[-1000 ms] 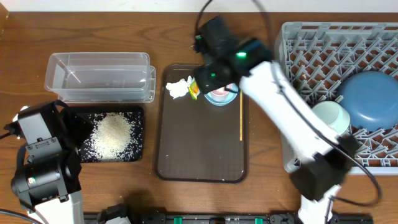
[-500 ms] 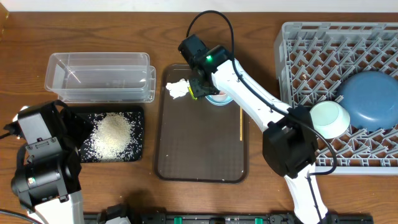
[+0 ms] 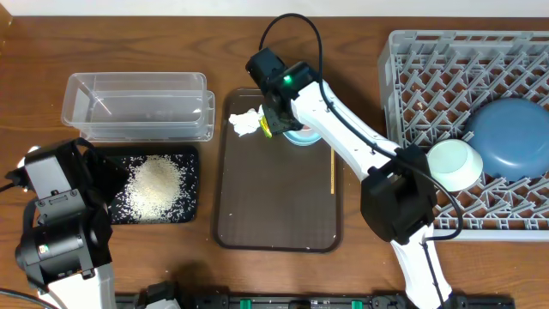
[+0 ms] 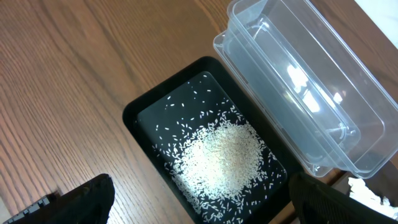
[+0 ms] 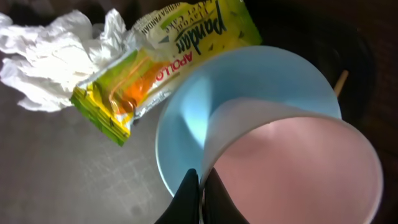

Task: Sort waste into correct bins and load items into the dishwasher rack
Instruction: 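Lift the pink cup with the right gripper over the rack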

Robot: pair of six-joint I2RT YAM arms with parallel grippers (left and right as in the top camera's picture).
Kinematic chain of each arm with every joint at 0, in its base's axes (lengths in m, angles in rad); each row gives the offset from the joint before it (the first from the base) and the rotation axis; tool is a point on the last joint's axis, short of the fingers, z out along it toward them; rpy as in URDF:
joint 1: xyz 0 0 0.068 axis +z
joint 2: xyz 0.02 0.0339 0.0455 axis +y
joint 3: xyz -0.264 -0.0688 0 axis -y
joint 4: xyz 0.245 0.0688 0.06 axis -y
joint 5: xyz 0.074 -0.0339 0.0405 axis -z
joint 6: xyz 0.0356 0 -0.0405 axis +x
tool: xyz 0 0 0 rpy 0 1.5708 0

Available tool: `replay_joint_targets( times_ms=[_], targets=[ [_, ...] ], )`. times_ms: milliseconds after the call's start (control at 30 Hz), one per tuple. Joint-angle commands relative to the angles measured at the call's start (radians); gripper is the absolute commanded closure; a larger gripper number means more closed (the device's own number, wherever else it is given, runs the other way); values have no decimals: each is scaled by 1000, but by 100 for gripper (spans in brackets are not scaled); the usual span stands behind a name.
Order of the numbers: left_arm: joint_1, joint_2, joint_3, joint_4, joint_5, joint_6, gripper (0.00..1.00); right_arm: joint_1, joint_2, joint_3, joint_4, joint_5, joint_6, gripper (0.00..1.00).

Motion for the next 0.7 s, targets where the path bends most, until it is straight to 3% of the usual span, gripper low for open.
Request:
replay_joint_targets(
  times_ms=[0,233,400,533,667],
  targets=[
    [6,0,8,-2,-8,-1,7,0,-8,79,-30,8,16,99],
    [6,0,8,-2,-8,-1,7,-47,-111,262,-172,-5,7,99],
    [6,0,8,-2,-8,-1,8,-196,-236,305,-212,-61,-50,99],
    [6,0,8,-2,-8,-1,7,-406,-306,305,-209,-281,-141,99],
    [6,0,8,-2,-8,-1,8,-651,-306,301,-200,-663,-282,99]
  ],
)
